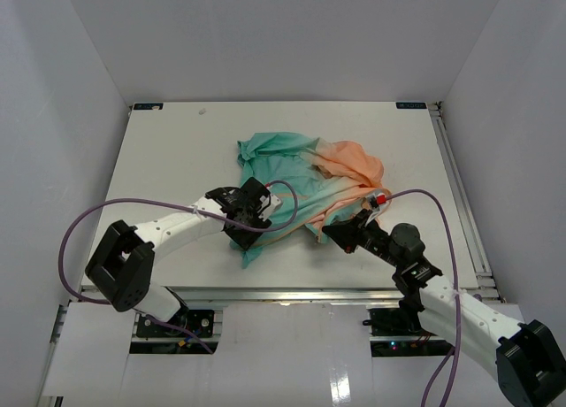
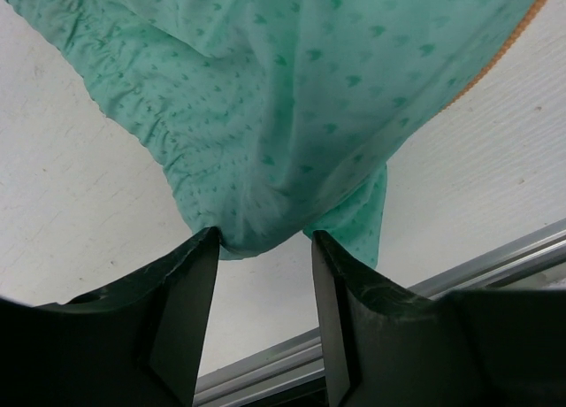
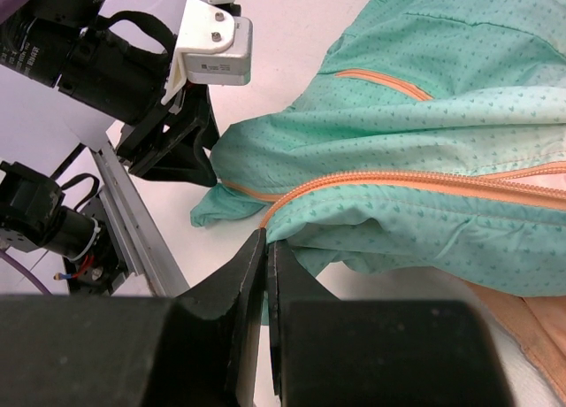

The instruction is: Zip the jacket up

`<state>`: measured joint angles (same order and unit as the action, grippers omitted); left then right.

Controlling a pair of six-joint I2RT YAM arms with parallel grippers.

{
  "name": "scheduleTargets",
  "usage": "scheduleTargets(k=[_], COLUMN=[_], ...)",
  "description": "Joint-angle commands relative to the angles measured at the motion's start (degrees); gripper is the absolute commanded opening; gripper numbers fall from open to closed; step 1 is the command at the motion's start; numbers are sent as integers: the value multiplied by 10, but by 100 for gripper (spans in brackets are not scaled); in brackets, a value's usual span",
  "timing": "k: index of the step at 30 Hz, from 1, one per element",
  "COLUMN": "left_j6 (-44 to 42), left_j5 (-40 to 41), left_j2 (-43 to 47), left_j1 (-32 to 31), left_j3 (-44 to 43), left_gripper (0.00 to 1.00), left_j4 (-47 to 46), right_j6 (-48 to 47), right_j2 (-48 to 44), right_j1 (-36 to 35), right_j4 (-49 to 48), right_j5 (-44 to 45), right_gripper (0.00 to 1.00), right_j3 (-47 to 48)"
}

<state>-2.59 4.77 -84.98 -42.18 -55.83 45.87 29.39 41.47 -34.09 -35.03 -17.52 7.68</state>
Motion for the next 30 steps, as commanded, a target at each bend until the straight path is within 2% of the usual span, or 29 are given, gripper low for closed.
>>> scheduleTargets(k=[1, 9, 14, 16, 18, 21, 26, 30], left_j6=[-10, -13, -14, -15, -11, -2, 20, 73], left_j5=[11, 12, -22, -46, -83, -106, -131, -139], left_j2=[0, -25, -24, -25, -20, 9, 46, 62], left_j1=[8, 16, 16, 16, 16, 17, 22, 22], left_j3=[6, 1, -3, -10, -20, -24, -48, -55], left_gripper=[55, 51, 46, 36, 14, 1, 0, 0], left_j4=[-11, -15, -14, -11, -10, -27, -49, -75], right_j6=[-9, -9, -9, -9, -9, -11, -18, -23], right_j2=[-8, -17, -17, -17, -17, -15, -3, -2], right_j1=[3, 4, 5, 5, 5, 5, 5, 5], right_j4=[-12, -9, -9, -9, -9, -10, 1, 19], right_j5=[-9, -8, -7, -7, -7, -7, 2, 15], right_gripper=[8, 8, 8, 8, 8, 8, 8, 8], right_j3=[1, -5, -7, -7, -7, -6, 8, 19])
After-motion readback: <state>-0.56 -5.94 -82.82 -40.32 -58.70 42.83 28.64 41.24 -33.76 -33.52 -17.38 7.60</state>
